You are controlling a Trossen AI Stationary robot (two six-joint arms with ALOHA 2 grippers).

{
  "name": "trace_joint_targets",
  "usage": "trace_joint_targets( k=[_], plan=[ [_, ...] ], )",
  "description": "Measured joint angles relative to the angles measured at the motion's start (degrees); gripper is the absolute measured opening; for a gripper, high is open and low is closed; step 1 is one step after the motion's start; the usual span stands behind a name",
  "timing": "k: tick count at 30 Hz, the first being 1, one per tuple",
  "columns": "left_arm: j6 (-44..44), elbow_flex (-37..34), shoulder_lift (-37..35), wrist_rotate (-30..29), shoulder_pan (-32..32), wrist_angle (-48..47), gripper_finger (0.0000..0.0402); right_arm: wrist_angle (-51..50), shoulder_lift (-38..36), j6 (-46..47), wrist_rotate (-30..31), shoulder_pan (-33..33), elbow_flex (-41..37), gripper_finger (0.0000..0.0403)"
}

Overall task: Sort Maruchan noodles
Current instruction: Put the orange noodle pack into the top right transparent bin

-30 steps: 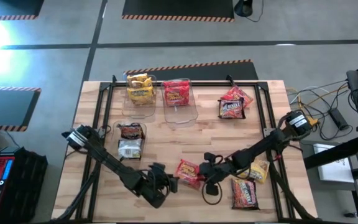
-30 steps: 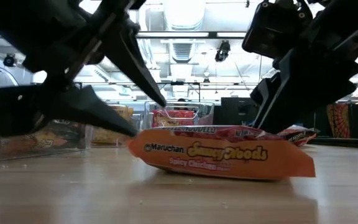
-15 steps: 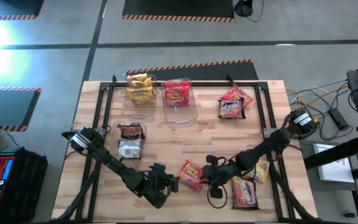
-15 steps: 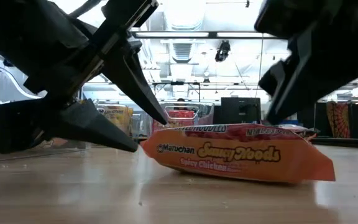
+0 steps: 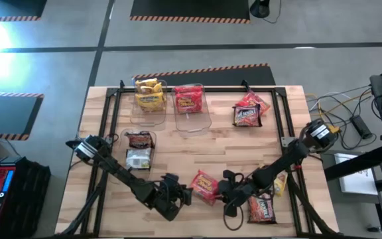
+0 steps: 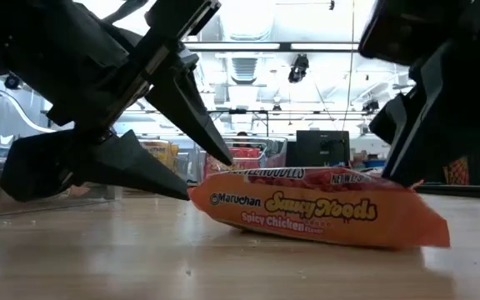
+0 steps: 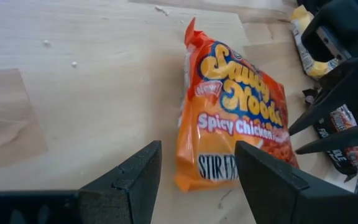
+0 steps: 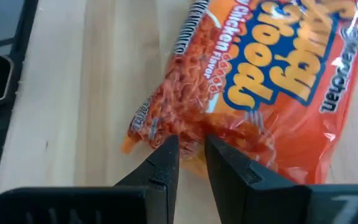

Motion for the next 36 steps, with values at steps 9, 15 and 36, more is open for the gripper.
trace_joint_targets(
  k=[9, 15, 36],
  plan=[
    [3.6, 0.0, 0.0, 0.0, 0.6, 2.1, 0.0188, -0.3, 3.7, 0.7, 1.0, 0.0, 0.3, 0.0068],
    [8.4, 0.0, -0.5, 0.2, 1.5, 3.0, 0.0188, -1.0, 3.8, 0.2, 0.8, 0.0, 0.3, 0.0068],
    [31.4, 0.0, -1.7, 11.3, 5.5, 15.3, 0.0188, -3.9, 4.0, -2.8, 2.9, 0.0, 0.1, 0.0068]
  ],
)
